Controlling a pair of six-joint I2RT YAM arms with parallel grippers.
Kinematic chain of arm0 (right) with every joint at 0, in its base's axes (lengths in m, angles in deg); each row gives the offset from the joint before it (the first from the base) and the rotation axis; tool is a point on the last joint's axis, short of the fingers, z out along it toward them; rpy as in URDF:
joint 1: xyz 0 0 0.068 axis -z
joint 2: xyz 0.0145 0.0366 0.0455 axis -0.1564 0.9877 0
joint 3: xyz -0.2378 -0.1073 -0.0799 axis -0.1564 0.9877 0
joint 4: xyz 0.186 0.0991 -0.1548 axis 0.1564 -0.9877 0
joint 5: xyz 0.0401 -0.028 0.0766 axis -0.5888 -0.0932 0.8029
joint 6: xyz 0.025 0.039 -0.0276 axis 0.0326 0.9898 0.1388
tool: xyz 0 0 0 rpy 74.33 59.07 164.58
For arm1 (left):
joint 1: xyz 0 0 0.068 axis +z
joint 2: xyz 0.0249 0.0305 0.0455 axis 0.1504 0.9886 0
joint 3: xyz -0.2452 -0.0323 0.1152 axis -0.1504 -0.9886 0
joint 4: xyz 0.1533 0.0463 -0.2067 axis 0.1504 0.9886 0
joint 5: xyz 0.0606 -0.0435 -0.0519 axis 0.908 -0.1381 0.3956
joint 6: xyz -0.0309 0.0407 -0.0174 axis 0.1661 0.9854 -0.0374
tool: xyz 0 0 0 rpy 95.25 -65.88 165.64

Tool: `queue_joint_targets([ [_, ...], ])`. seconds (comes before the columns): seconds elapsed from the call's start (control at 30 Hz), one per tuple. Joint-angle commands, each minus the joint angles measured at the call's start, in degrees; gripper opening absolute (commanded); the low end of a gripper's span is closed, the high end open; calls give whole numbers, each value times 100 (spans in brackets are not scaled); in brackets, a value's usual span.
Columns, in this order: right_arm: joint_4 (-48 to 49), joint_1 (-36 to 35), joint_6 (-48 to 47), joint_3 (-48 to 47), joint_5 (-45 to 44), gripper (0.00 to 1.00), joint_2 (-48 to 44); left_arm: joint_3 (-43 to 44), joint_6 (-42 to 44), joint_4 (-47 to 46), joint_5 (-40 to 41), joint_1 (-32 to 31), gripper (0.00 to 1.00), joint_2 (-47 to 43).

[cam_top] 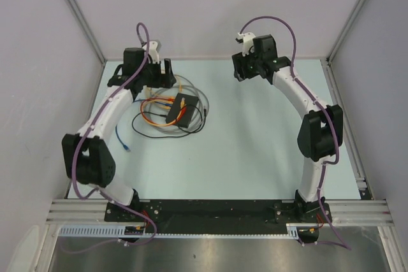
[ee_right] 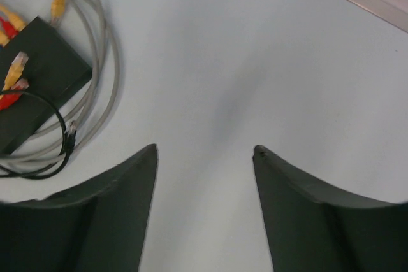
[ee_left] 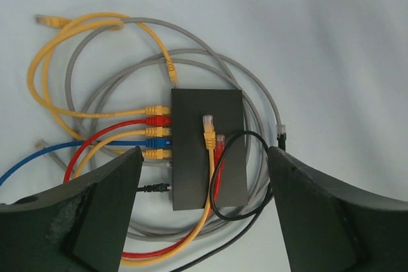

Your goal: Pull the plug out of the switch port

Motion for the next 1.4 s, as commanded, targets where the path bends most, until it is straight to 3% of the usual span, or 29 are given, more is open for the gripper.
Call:
queue_joint_targets([
  [0.0,-345,-124,-58,-227,798,51,257,739,143,509,-204,64,84,811],
  [0.1,-845,-176,-182,-437,1203,49,635,1089,248,806,76,64,86,1400],
  [0.23,-847,-212,20,-351,1274,61,741,1513,178,1292,385,143,84,2227],
  [0.47,-890,-282,-102,-52,1195,66,548,1416,248,976,719,161,83,2403],
  [0.7,-873,-326,-50,203,1037,68,486,2347,950,1388,1062,529,80,2737],
  [0.83,-846,-335,-67,221,975,68,521,2462,1154,1784,940,776,77,2895],
  [1.07,-820,-396,-120,221,834,69,530,2454,688,1951,571,1084,72,3309],
  [1.37,-812,-396,-182,441,711,70,407,2199,609,1995,-272,996,52,3529],
])
